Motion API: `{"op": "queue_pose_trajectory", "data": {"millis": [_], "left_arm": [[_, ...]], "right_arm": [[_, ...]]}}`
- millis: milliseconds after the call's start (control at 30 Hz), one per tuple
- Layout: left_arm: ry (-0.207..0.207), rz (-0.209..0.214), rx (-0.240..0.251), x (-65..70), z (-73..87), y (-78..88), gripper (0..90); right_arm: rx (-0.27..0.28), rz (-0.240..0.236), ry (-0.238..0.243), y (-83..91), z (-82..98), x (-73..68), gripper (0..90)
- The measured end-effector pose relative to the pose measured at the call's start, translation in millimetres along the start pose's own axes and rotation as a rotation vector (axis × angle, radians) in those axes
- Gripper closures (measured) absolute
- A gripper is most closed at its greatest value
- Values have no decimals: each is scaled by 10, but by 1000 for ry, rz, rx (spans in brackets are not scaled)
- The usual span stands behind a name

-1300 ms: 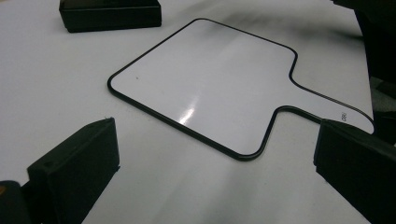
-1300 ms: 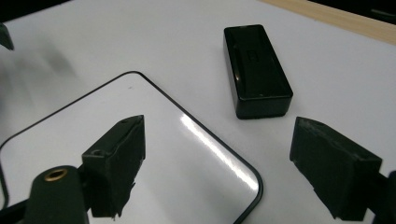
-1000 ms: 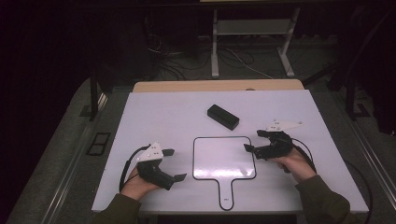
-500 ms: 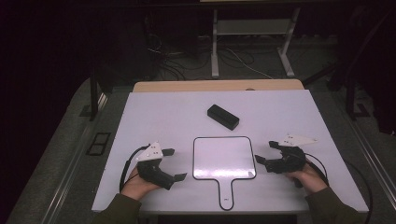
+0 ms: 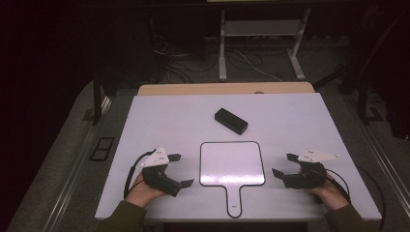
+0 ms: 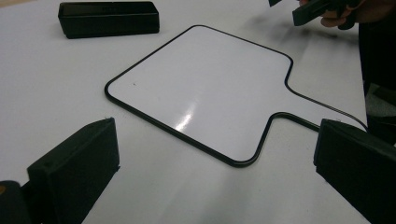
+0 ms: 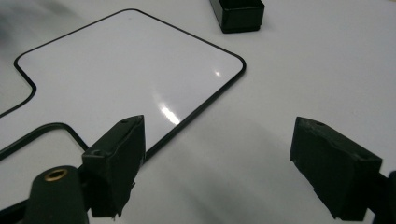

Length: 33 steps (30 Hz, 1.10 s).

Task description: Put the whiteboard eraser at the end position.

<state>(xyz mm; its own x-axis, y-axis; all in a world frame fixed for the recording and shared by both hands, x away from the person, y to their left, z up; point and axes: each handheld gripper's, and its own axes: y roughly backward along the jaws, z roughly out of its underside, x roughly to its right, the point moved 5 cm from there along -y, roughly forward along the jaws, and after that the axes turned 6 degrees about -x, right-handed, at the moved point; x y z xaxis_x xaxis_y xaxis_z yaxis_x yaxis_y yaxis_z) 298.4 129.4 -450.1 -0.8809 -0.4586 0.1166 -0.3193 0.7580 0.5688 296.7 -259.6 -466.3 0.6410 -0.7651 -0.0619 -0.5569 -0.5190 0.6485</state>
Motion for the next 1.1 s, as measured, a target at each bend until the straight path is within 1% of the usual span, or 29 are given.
{"op": "queue_pose_trajectory", "data": {"millis": [167, 433, 567, 800, 1100], "left_arm": [[0, -1, -1, 3, 0, 5, 0], [3, -1, -2, 6, 2, 1, 0], [4, -1, -6, -1, 8, -4, 0], [10, -3, -8, -1, 10, -8, 0], [8, -4, -8, 0, 8, -9, 0]], "right_arm": [[-14, 13, 4, 52, 92, 8, 169], [-38, 21, 15, 92, 186, 39, 169], [-37, 24, 17, 88, 190, 60, 169], [-39, 24, 19, 85, 191, 63, 169], [-38, 23, 24, 88, 186, 47, 169]]}}
